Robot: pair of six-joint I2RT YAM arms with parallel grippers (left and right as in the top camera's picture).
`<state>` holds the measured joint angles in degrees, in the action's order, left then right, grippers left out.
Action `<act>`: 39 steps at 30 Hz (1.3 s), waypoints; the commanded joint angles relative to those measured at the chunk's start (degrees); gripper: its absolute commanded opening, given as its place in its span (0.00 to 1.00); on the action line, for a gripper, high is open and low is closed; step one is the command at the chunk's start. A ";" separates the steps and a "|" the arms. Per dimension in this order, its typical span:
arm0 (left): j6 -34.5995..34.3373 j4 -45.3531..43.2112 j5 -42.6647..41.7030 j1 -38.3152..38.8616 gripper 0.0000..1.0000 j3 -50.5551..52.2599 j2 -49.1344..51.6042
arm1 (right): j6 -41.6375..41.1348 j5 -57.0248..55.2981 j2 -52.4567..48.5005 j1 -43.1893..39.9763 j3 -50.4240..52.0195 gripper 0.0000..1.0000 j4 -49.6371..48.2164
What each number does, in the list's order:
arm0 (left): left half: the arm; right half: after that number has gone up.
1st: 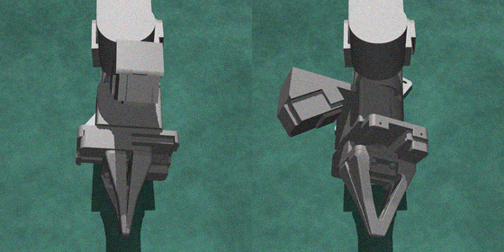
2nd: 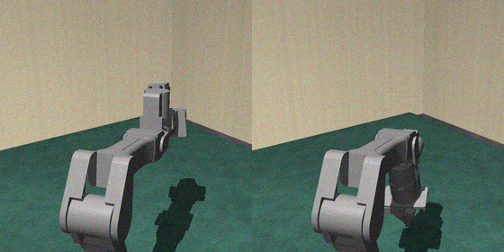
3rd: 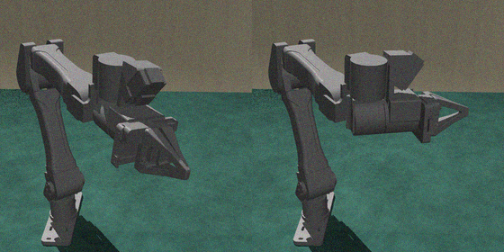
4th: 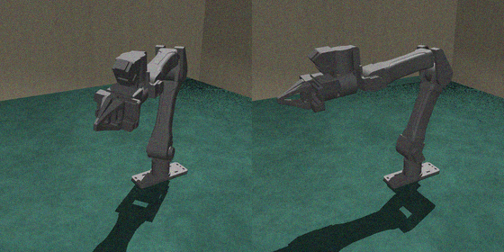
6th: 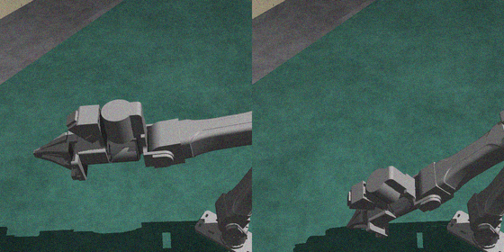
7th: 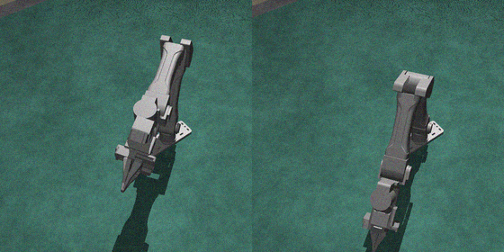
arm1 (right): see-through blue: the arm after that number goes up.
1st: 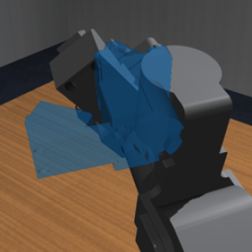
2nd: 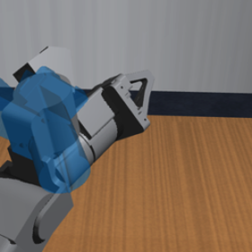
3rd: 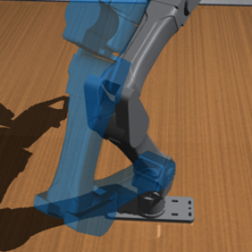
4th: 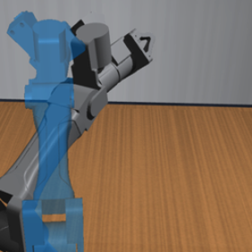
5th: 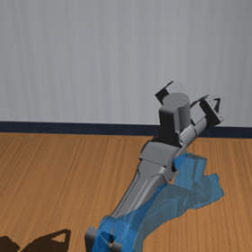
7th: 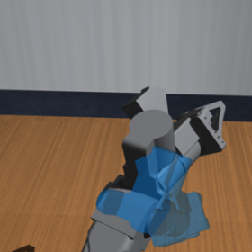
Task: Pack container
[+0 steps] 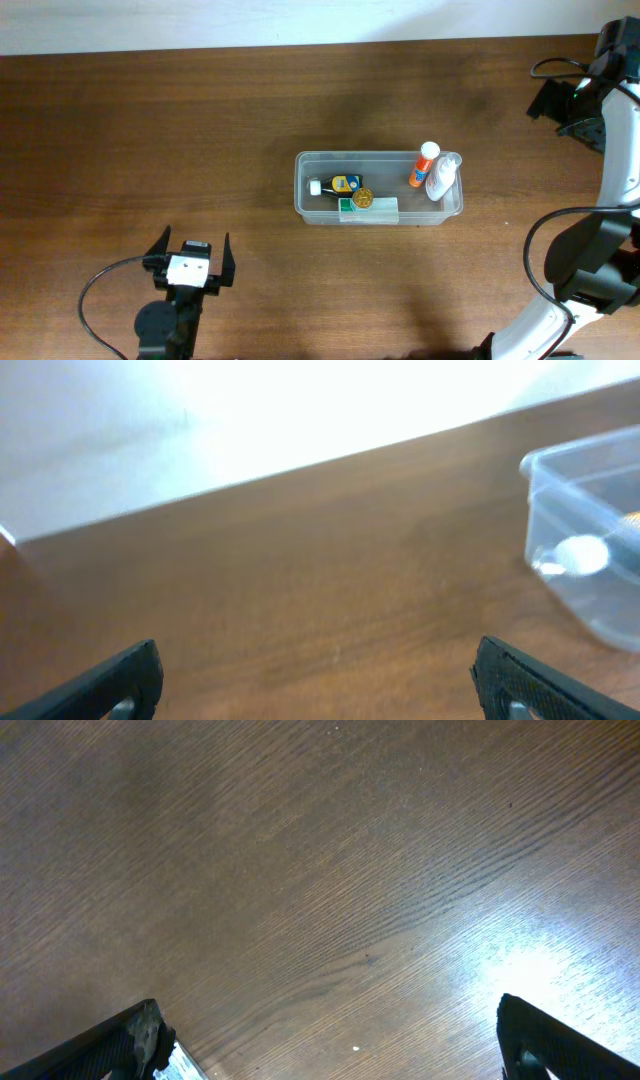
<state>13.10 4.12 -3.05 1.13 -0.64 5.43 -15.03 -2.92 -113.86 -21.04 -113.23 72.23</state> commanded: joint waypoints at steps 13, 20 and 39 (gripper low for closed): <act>0.24 0.70 -1.25 0.37 0.99 -0.13 -5.16 | -0.28 -0.31 -0.42 -0.37 0.17 0.98 0.00; 0.26 0.68 -1.22 0.37 0.99 -0.15 -5.14 | -0.26 -0.31 -0.39 -0.37 0.17 0.98 0.00; 0.26 0.68 -1.22 0.37 0.99 -0.13 -5.14 | -0.26 -0.33 -0.42 -0.37 0.17 0.98 0.00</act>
<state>13.10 4.12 -3.05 1.23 -0.64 0.89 -15.00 -2.92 -113.86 -21.04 -113.23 72.20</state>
